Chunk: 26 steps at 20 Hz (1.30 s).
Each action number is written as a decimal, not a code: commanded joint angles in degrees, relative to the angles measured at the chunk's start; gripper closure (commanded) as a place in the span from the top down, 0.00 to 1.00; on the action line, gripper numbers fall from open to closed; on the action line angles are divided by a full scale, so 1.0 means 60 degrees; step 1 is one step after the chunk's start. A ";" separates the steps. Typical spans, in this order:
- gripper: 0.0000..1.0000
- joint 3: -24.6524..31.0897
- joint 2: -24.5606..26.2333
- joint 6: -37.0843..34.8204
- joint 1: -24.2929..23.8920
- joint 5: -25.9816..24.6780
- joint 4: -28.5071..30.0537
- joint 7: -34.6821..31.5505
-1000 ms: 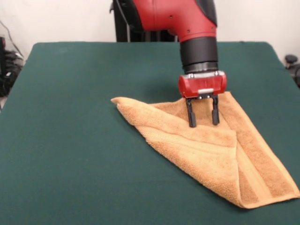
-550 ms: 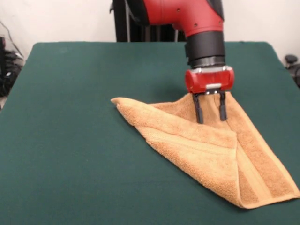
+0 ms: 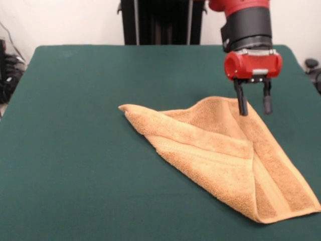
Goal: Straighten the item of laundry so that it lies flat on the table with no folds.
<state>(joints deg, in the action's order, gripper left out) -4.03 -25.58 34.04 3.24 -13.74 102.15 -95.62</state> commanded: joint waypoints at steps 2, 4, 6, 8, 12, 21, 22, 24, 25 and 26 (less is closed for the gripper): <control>1.00 -0.0754 0.0110 0.1141 0.0821 0.0278 -0.0671 -0.0232; 1.00 -0.0896 0.0196 0.1457 0.0979 0.0150 -0.0793 -0.0070; 1.00 -0.0878 0.0199 0.1373 0.0963 -0.0164 -0.0987 -0.0130; 1.00 -0.0798 0.0177 0.1186 0.0852 -0.0558 -0.1156 -0.0257; 1.00 -0.0793 0.0252 0.1147 0.0840 -0.0887 -0.1354 -0.0384; 1.00 0.0375 0.0664 0.0108 -0.0194 -0.1797 -0.1515 -0.1791; 1.00 0.0431 0.0695 0.0119 -0.0267 -0.1915 -0.1545 -0.1809; 1.00 0.0584 0.0715 0.0088 -0.0414 -0.2102 -0.1557 -0.1852; 1.00 0.0644 0.0708 0.0089 -0.0473 -0.2207 -0.1565 -0.1858; 1.00 0.0712 0.0729 0.0061 -0.0536 -0.2300 -0.1583 -0.1864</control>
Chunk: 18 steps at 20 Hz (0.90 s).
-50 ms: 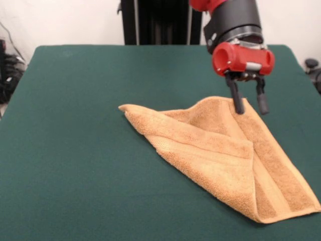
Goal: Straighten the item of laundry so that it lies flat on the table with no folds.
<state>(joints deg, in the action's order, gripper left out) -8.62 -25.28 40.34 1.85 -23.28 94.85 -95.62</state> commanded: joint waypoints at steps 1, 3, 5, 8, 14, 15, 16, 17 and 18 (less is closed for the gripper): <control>1.00 0.1546 0.0700 -0.1018 -0.0367 -0.0802 -0.0386 -0.1870; 1.00 0.1814 0.0749 -0.1270 -0.0576 -0.1066 -0.0408 -0.1966; 1.00 0.2562 0.0767 -0.2182 -0.1118 -0.1550 -0.0345 -0.2249; 1.00 0.3458 0.0808 -0.3185 -0.1795 -0.1963 -0.0210 -0.2292; 1.00 0.4738 0.0933 -0.4588 -0.2732 -0.2496 -0.0072 -0.1553; 1.00 0.4939 0.0965 -0.4803 -0.2888 -0.2562 -0.0048 -0.1428; 1.00 0.5065 0.0996 -0.4931 -0.3000 -0.2598 -0.0037 -0.1334; 1.00 0.5252 0.1036 -0.5134 -0.3147 -0.2654 -0.0031 -0.1205; 1.00 0.5351 0.1070 -0.5247 -0.3228 -0.2664 -0.0028 -0.1115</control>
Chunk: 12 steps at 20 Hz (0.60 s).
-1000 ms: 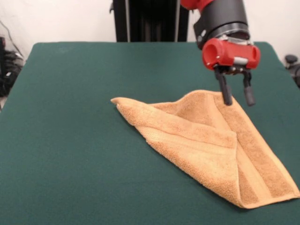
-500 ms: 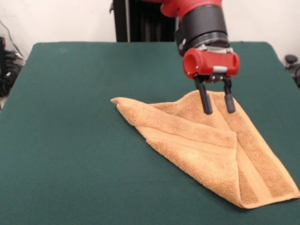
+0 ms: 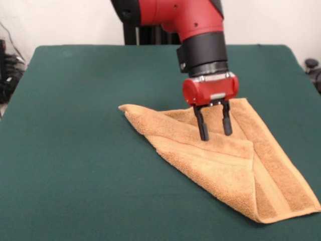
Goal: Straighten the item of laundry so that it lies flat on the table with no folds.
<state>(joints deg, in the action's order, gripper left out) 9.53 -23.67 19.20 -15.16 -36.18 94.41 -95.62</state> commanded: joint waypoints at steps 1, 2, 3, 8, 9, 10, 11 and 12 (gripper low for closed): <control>1.00 0.2516 0.0838 -0.1979 -0.0532 -0.0548 0.0043 -0.0967; 1.00 0.2595 0.0867 -0.2095 -0.0590 -0.0571 0.0026 -0.0885; 1.00 0.2753 0.0882 -0.2323 -0.0693 -0.0603 0.0011 -0.0731; 1.00 0.3508 0.1013 -0.3384 -0.1210 -0.0711 -0.0055 0.0024; 1.00 0.3703 0.1075 -0.3629 -0.1349 -0.0734 -0.0069 0.0208; 1.00 0.3836 0.1136 -0.3762 -0.1444 -0.0771 -0.0090 0.0319; 1.00 0.3968 0.1196 -0.3896 -0.1539 -0.0808 -0.0112 0.0430; 1.00 0.4028 0.1218 -0.3962 -0.1580 -0.0833 -0.0126 0.0465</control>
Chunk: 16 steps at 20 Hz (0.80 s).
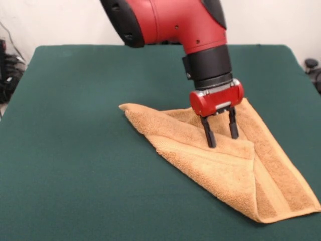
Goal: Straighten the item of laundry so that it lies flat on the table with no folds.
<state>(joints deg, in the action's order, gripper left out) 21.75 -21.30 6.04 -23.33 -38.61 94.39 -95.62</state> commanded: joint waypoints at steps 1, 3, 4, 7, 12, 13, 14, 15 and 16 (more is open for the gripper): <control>1.00 0.2064 0.0862 -0.1838 -0.0267 -0.0475 -0.0145 0.0515; 1.00 0.2116 0.0881 -0.1888 -0.0300 -0.0563 -0.0148 0.0529; 1.00 0.2113 0.0877 -0.1886 -0.0296 -0.0601 -0.0156 0.0512; 1.00 0.1764 0.0668 -0.1580 -0.0014 -0.0692 -0.0161 0.0174; 1.00 0.1084 0.0421 -0.0855 0.0486 -0.0648 -0.0163 -0.0477; 1.00 0.0991 0.0390 -0.0804 0.0560 -0.0635 -0.0174 -0.0528; 1.00 0.0954 0.0386 -0.0789 0.0584 -0.0619 -0.0178 -0.0554; 1.00 0.0892 0.0366 -0.0775 0.0632 -0.0594 -0.0192 -0.0586; 0.00 0.0875 0.0358 -0.0792 0.0641 -0.0578 -0.0190 -0.0597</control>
<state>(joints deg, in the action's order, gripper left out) 25.05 -21.83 1.94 -22.70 -40.12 94.39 -95.62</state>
